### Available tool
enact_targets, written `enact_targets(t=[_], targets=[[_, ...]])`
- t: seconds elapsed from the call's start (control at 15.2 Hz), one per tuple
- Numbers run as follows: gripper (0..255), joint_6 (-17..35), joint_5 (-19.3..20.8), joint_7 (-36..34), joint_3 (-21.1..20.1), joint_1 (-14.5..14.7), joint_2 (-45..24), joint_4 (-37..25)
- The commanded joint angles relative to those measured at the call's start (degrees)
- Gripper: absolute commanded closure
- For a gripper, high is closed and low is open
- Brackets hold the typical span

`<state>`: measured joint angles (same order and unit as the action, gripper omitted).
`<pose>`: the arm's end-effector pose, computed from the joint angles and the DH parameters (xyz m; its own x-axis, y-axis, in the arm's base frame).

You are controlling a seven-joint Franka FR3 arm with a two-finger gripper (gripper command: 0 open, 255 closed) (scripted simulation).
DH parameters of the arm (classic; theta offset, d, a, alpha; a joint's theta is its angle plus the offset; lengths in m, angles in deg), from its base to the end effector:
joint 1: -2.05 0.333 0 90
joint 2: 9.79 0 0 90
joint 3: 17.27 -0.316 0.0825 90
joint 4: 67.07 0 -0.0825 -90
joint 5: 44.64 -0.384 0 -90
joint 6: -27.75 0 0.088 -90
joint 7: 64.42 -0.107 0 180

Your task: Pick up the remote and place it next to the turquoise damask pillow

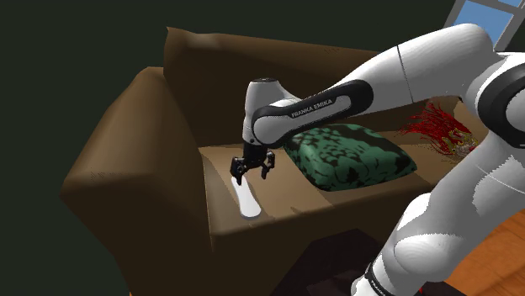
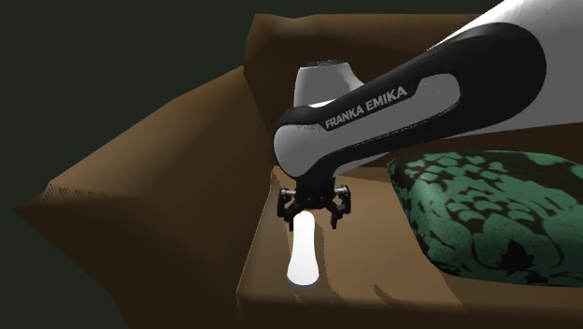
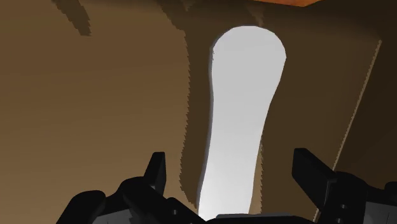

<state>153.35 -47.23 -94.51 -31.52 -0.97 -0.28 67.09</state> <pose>0.4723 0.0966 0.3998 0.9364 -0.3507 0.0123 -0.3507 -0.9365 -0.0030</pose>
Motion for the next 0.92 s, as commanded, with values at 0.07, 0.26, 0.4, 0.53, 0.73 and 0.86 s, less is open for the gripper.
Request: enact_targets(t=[0.07,0.26,0.4,0.53,0.73,0.86], targets=[[0,2.69,2.37,-5.40,-1.19,-0.20,-6.11,-2.66],[0,5.04,2.84,-5.75,-1.18,-0.15,-7.48,-1.64],[0,6.60,3.20,-6.01,-1.20,-0.16,-8.46,-1.02],[0,8.15,3.60,-6.30,-1.20,-0.17,-9.49,-0.45],[0,8.60,3.72,-6.38,-1.20,-0.17,-9.79,-0.30],[0,8.60,3.72,-6.38,-1.20,-0.17,-9.79,-0.30]])
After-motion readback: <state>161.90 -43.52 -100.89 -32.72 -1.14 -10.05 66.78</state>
